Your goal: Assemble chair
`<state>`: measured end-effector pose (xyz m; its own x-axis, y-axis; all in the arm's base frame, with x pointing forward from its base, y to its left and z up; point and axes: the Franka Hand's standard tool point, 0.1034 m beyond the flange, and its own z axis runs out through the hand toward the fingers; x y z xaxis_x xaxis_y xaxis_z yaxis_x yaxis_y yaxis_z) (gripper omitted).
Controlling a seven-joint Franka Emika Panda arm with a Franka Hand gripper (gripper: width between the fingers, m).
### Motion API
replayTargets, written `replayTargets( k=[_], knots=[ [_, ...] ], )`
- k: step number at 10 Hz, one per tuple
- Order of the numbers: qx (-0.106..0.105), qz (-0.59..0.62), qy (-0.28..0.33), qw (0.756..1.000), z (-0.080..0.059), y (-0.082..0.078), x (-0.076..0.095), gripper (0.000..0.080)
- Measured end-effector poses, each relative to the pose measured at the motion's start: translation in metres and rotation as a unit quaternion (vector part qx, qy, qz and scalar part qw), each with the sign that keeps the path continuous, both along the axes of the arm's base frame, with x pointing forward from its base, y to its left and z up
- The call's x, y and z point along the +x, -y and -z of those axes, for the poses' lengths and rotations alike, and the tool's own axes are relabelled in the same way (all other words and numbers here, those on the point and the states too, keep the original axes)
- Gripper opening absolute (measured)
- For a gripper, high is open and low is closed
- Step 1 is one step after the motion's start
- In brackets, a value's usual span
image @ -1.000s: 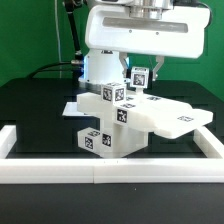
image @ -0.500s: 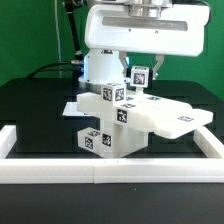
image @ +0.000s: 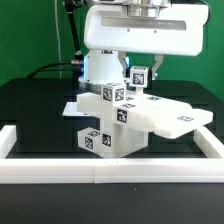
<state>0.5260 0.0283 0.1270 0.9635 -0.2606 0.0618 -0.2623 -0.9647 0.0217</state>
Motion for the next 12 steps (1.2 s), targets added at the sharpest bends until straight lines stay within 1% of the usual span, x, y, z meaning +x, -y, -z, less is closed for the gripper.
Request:
replayTargets(
  k=[3, 5, 7, 12],
  knots=[
    [0.005, 0.006, -0.001, 1.000, 0.0008, -0.0002, -0.0038, 0.0287],
    [0.011, 0.009, 0.005, 1.000, 0.0002, -0.0058, -0.0053, 0.0287],
    [0.008, 0.006, 0.009, 1.000, 0.0023, -0.0069, -0.0047, 0.0287],
    [0.004, 0.009, 0.007, 1.000, 0.0059, -0.0019, -0.0052, 0.0287]
  ],
)
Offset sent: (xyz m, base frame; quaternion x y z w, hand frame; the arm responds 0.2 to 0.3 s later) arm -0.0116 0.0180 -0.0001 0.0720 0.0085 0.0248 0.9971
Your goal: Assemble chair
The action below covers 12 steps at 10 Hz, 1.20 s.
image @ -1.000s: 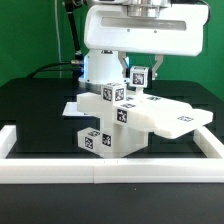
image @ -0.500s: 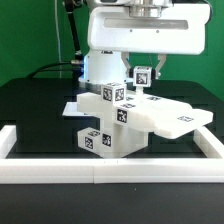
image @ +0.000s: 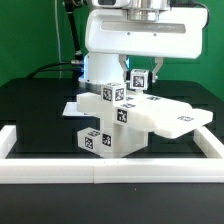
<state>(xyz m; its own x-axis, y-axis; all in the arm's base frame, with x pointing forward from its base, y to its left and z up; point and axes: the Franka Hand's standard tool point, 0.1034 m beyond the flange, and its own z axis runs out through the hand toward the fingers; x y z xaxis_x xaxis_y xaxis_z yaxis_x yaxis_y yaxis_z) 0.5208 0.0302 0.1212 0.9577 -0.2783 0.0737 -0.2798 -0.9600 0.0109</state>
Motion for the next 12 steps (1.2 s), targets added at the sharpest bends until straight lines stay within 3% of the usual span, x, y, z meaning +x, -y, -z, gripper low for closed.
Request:
replayTargets(
  k=[12],
  knots=[
    [-0.013, -0.001, 0.010, 1.000, 0.0065, 0.0027, 0.0042, 0.0287]
  ],
)
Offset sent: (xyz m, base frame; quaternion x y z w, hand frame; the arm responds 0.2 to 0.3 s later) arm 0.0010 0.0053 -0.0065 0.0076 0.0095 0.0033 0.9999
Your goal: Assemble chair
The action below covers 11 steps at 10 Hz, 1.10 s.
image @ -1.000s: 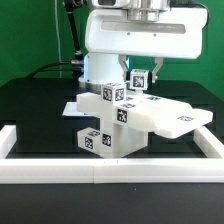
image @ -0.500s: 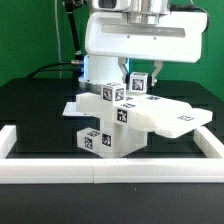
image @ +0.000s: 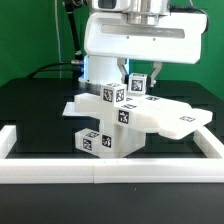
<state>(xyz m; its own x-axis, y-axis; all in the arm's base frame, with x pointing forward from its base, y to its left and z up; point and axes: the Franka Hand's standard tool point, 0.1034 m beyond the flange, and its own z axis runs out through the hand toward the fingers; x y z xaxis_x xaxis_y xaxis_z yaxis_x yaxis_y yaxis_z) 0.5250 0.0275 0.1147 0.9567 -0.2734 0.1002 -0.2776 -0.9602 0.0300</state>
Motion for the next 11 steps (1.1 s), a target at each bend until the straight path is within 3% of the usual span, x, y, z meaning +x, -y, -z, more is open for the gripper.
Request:
replayTargets(
  k=[9, 11],
  knots=[
    [0.002, 0.019, 0.001, 1.000, 0.0001, 0.0001, -0.0001, 0.0287],
    [0.010, 0.104, 0.006, 0.995, 0.0002, -0.0002, -0.0001, 0.0287]
  ],
)
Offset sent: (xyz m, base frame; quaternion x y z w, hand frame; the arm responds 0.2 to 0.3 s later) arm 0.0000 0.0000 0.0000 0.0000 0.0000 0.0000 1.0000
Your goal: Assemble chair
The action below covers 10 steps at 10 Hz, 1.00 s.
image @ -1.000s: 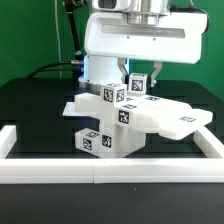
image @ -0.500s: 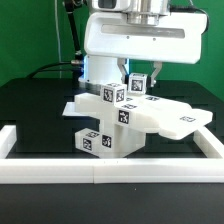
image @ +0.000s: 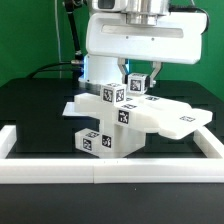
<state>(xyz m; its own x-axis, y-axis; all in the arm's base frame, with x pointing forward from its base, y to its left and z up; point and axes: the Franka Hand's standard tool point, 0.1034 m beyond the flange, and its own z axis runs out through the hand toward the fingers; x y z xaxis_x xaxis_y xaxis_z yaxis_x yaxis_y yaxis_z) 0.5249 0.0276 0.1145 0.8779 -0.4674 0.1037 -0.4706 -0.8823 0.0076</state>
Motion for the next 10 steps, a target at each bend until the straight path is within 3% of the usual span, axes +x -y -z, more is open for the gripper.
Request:
replayTargets(
  k=[6, 10],
  knots=[
    [0.015, 0.167, 0.009, 0.986, 0.0003, -0.0010, -0.0001, 0.0287],
    [0.026, 0.279, 0.015, 0.960, 0.0007, -0.0021, -0.0003, 0.0287]
  ],
)
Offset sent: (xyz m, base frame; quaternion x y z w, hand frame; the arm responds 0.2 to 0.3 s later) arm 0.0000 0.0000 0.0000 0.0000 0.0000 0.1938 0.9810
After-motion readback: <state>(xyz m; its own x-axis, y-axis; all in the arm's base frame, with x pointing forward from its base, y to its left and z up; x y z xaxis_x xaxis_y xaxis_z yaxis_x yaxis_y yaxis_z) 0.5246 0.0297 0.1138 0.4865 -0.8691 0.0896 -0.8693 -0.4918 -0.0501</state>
